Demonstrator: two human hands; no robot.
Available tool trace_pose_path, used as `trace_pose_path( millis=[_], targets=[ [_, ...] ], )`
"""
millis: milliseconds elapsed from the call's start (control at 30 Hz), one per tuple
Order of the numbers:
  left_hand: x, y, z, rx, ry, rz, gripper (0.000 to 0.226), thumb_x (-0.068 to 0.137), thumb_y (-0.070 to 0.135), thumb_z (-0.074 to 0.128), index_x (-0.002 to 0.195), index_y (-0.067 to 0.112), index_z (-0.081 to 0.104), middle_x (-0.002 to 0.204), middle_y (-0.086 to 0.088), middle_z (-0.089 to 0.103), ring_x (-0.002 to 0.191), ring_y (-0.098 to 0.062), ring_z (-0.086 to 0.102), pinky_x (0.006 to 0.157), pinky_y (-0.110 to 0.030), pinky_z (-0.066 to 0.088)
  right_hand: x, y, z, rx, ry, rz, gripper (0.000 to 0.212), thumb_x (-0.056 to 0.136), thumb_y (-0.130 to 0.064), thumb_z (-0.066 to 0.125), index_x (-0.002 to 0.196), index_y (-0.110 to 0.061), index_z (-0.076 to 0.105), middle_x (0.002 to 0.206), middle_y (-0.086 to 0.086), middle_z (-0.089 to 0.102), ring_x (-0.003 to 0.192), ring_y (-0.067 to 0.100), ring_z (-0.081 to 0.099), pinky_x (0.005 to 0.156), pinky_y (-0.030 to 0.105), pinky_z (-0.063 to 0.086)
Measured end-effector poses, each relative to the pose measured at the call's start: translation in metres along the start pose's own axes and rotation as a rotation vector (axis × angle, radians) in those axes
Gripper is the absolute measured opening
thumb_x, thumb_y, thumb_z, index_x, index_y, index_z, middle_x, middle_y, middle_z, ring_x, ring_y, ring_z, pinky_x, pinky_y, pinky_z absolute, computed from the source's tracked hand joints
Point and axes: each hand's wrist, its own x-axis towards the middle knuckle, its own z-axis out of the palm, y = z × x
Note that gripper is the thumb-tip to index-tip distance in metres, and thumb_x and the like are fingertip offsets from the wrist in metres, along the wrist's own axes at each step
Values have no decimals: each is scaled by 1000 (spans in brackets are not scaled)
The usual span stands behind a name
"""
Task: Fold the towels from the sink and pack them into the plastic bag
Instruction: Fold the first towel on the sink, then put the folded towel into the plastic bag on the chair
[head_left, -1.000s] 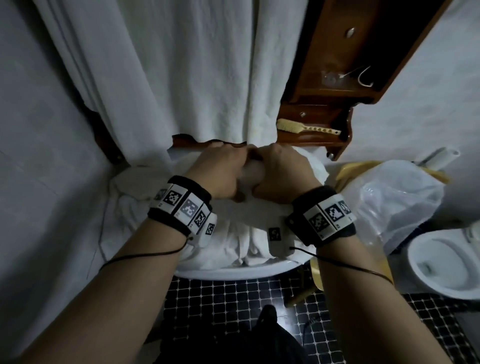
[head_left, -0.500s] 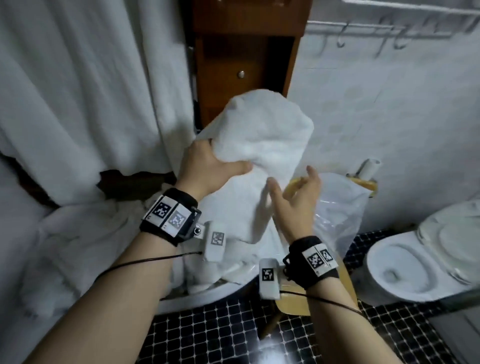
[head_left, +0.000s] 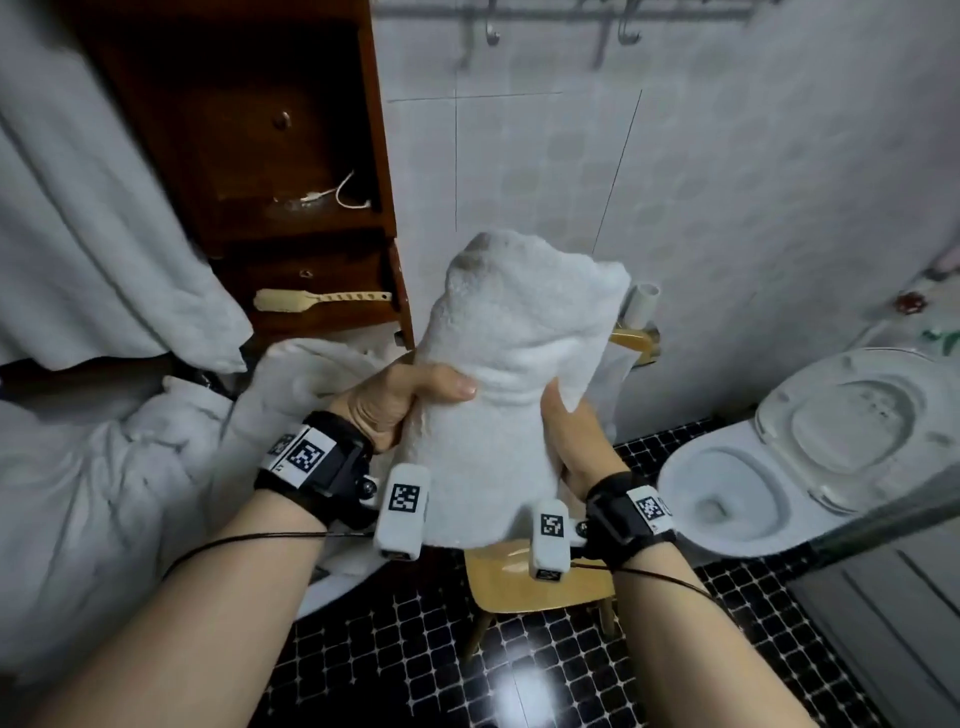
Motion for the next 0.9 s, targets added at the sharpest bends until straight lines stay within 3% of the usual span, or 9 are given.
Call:
trace_pose_path(
  millis=[100, 167, 233, 333, 500, 567, 667, 767, 900],
  targets=[
    [16, 0, 5, -44, -87, -12, 51, 54, 14, 69, 102, 18, 86, 104, -10, 80, 96, -26, 78, 77, -34, 62, 5, 0, -15, 237, -80, 75, 88, 78, -65, 81, 149, -19, 56, 145, 11, 65, 135, 36, 60, 116, 59, 43],
    [29, 1, 3, -71, -113, -32, 54, 52, 13, 67, 102, 16, 86, 104, -12, 80, 95, -28, 78, 76, -36, 63, 11, -2, -23, 373, -112, 144, 88, 69, -41, 84, 146, -7, 58, 141, 24, 64, 133, 46, 59, 113, 60, 46],
    [43, 1, -1, -87, -114, -34, 57, 51, 14, 65, 104, 14, 85, 105, -13, 80, 95, -30, 78, 77, -38, 63, 19, -3, -31, 421, -100, 153, 99, 56, -32, 91, 145, -3, 59, 140, 29, 62, 130, 51, 59, 111, 64, 46],
    [64, 1, -12, -129, -87, -9, 61, 50, 15, 63, 107, 13, 84, 107, -15, 79, 97, -32, 77, 79, -41, 63, 31, -9, -44, 425, -53, 130, 113, 50, -32, 100, 148, 0, 54, 143, 33, 58, 131, 53, 57, 111, 69, 44],
    [94, 1, -21, -191, -74, -21, 62, 52, 15, 62, 111, 9, 82, 112, -19, 77, 102, -36, 74, 88, -47, 63, 48, -17, -64, 497, -87, 202, 82, 69, -49, 89, 137, -11, 64, 133, 21, 70, 121, 39, 69, 96, 53, 58],
    [104, -1, -24, -192, -29, -12, 63, 52, 15, 64, 112, 9, 82, 113, -20, 76, 104, -39, 72, 92, -50, 59, 53, -22, -66, 470, -92, 215, 83, 68, -55, 89, 136, -15, 65, 132, 18, 71, 123, 39, 68, 100, 54, 55],
    [117, -5, -29, -198, 6, 11, 65, 44, 14, 69, 107, 10, 83, 107, -18, 77, 100, -38, 72, 93, -48, 59, 65, -24, -67, 456, -84, 206, 65, 79, -41, 80, 136, -11, 66, 131, 21, 71, 125, 44, 65, 105, 57, 53],
    [132, -7, -39, -190, 32, 22, 74, 30, 20, 84, 103, 10, 84, 103, -16, 78, 96, -36, 73, 90, -46, 59, 86, -24, -75, 405, -83, 107, 70, 79, -26, 80, 143, -5, 59, 133, 25, 68, 124, 48, 64, 103, 58, 54],
    [158, -15, -49, -135, 174, 13, 55, 44, 18, 70, 96, 10, 85, 98, -14, 79, 90, -33, 74, 93, -44, 55, 111, -32, -101, 316, -191, 127, 75, 72, -26, 83, 142, -10, 61, 136, 25, 67, 128, 49, 61, 112, 67, 44]
  ],
)
